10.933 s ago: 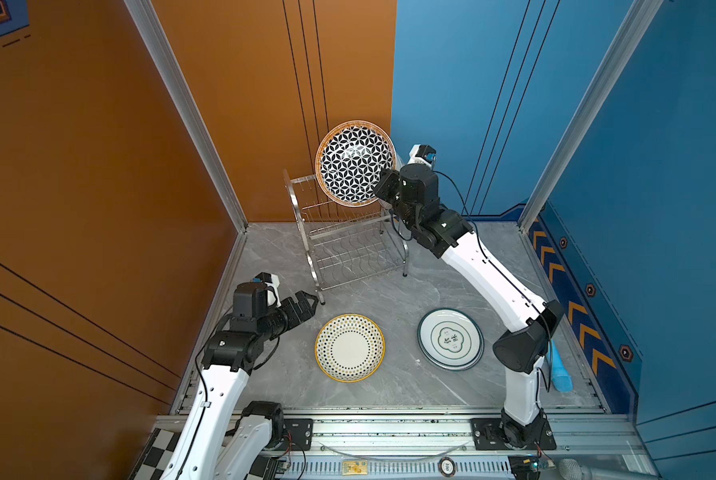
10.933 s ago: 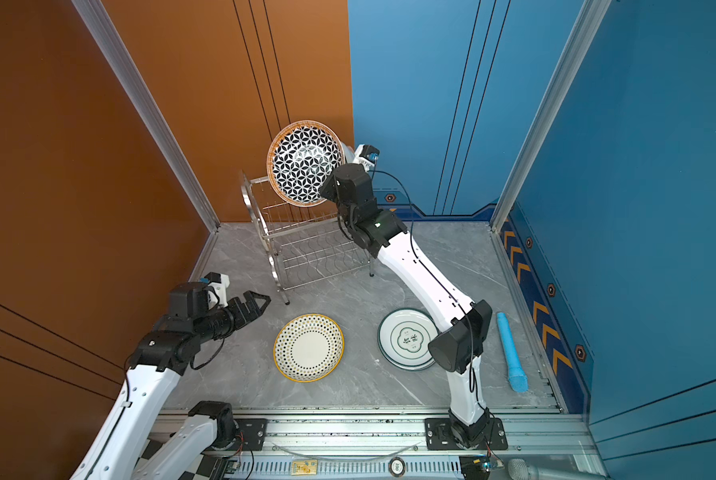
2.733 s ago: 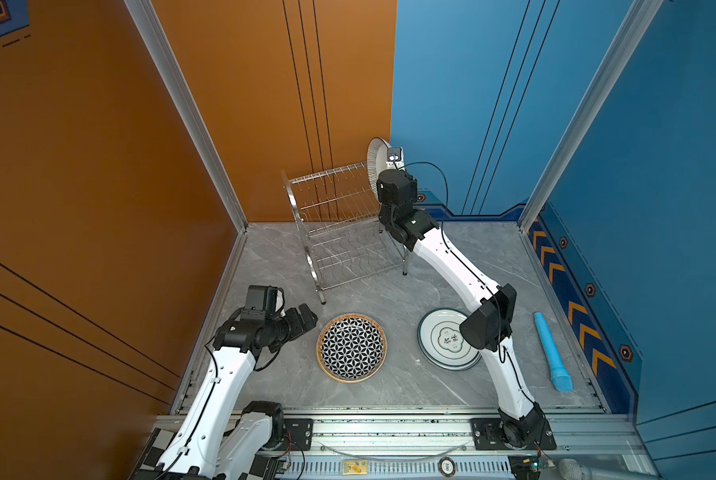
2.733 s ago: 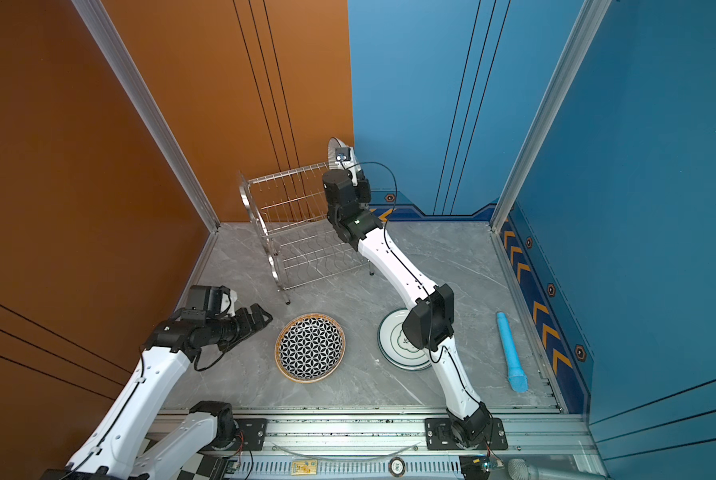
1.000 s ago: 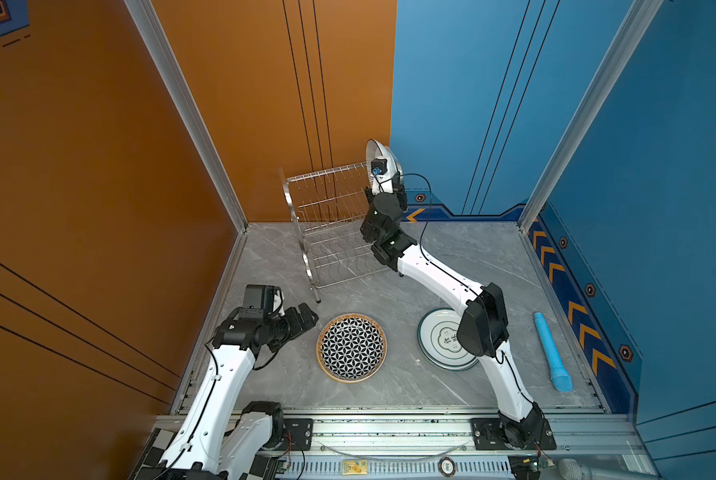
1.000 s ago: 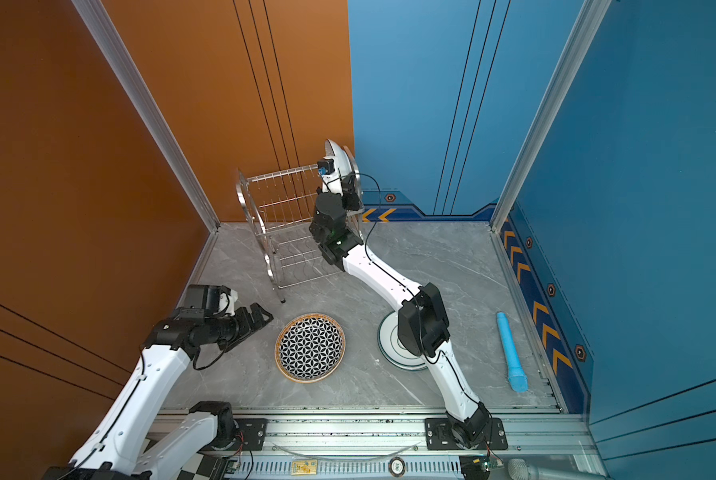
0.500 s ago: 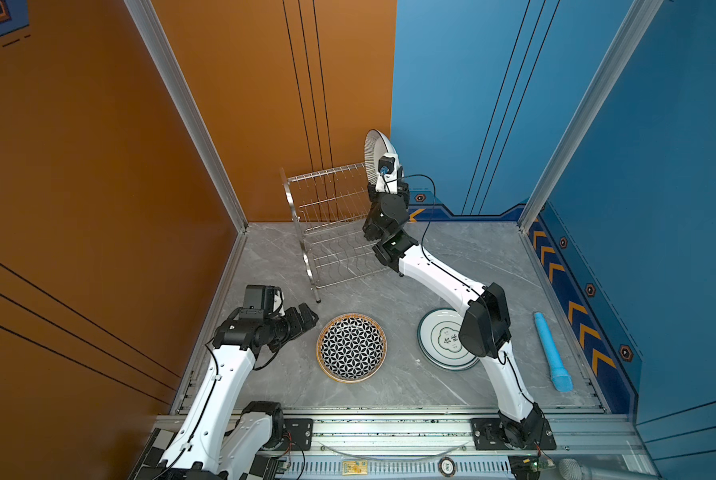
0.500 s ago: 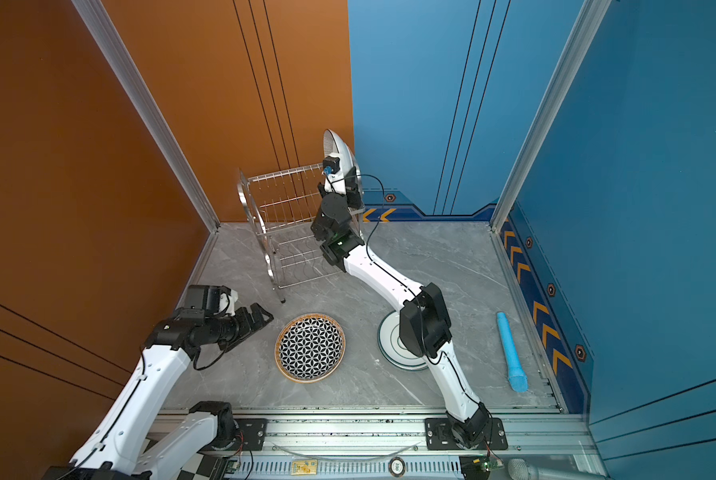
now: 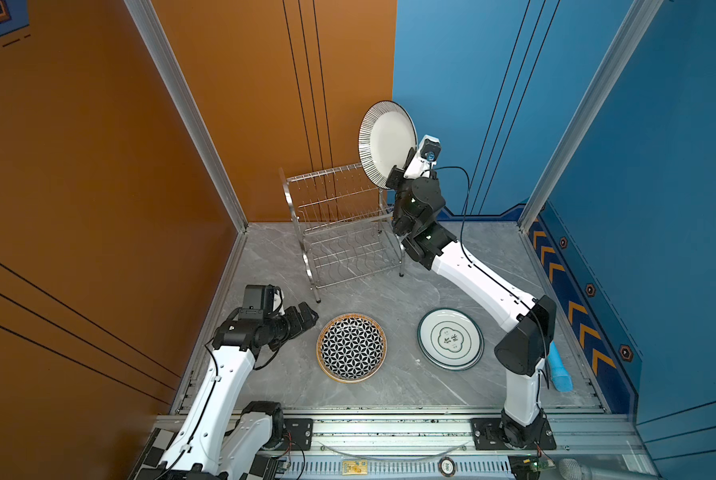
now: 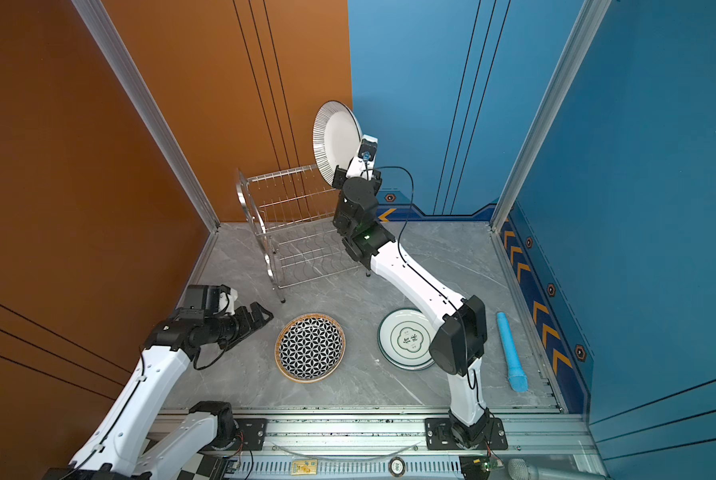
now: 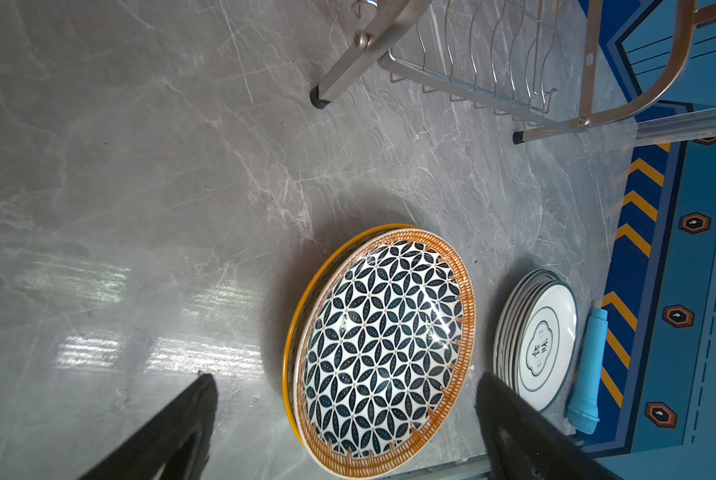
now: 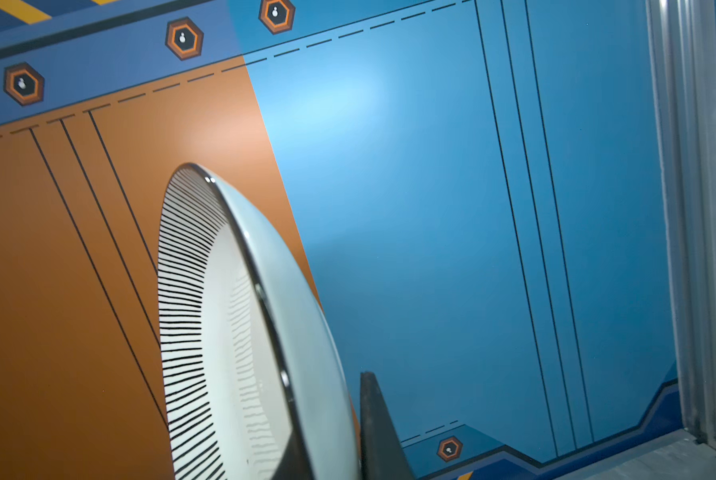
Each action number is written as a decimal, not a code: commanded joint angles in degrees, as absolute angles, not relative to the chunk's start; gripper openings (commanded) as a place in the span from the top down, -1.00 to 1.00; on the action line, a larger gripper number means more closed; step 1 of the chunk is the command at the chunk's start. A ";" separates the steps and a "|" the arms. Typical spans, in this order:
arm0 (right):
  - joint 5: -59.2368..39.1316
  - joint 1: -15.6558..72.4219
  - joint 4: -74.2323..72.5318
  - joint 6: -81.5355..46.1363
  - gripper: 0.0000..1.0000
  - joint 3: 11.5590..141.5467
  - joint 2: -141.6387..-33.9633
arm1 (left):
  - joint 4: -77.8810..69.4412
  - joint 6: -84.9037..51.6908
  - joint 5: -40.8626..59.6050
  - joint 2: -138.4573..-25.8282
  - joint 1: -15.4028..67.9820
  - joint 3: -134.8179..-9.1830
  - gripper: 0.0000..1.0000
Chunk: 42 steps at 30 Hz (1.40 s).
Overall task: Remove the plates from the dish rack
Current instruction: 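Lift the striped plate out and swing it toward the left gripper, then close the left gripper on the striped plate rim opposite the right gripper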
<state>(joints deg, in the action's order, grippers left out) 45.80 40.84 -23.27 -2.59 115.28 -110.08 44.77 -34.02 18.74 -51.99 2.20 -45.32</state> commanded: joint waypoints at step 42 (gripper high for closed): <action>-9.72 32.18 7.86 -54.76 1.00 42.05 -50.78 | 20.98 -49.55 22.45 -43.08 30.77 -36.30 -0.95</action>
<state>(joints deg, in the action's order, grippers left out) -7.44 30.02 17.61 -51.77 41.63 -51.79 28.45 -46.37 21.93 -42.37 29.10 -37.67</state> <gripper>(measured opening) 0.110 0.977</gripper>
